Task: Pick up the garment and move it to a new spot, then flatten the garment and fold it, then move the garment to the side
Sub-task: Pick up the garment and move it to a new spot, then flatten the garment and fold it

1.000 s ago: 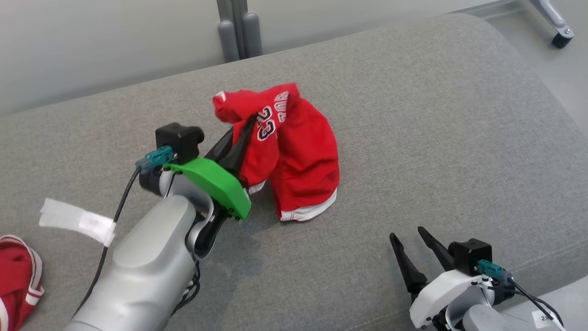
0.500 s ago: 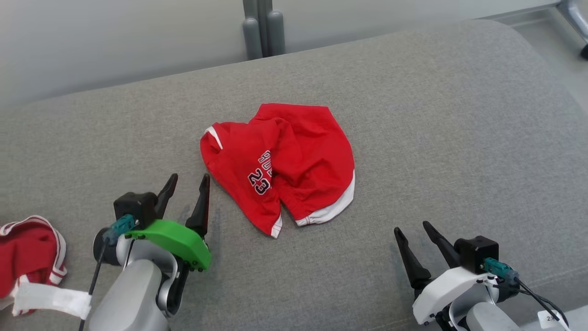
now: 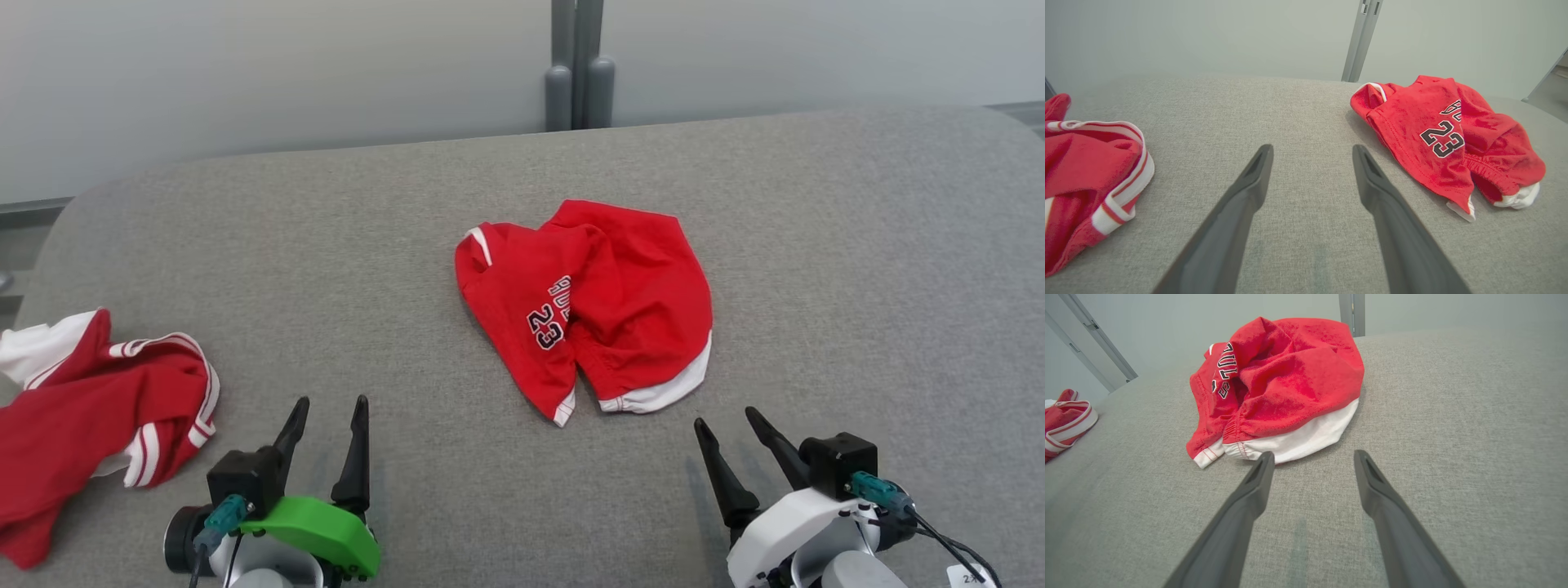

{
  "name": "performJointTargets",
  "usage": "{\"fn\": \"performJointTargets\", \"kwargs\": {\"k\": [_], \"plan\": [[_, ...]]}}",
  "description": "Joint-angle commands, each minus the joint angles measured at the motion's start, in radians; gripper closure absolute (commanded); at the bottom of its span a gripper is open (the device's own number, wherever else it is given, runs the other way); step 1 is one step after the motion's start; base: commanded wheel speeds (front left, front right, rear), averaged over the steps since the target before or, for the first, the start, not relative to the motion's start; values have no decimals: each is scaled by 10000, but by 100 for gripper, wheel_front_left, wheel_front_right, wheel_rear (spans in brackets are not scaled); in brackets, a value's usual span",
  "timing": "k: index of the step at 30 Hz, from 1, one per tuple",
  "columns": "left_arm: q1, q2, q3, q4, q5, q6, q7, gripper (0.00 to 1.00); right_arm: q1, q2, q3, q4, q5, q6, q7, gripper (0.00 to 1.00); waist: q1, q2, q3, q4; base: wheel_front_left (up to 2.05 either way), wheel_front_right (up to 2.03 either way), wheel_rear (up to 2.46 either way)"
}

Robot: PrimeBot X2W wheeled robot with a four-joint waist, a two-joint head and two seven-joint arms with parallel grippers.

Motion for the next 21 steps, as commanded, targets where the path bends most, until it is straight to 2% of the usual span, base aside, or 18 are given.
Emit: {"fn": "performJointTargets", "kwargs": {"k": [1,11,21], "plan": [[282,-91,114,-57,195,-105,-6,0,75,24,54,-21,-51,0,-7,0,0,-1,-242,590,0,0,0],[1050,-453,130,13,638,-468,-8,0,-112,60,5,224,-141,0,-5,0,0,-1,-390,2028,0,0,0],[1070,-516,-165,-38,743,-587,-7,0,-489,167,-781,1124,-985,0,-6,0,0,-1,-190,3046,0,0,0]]}}
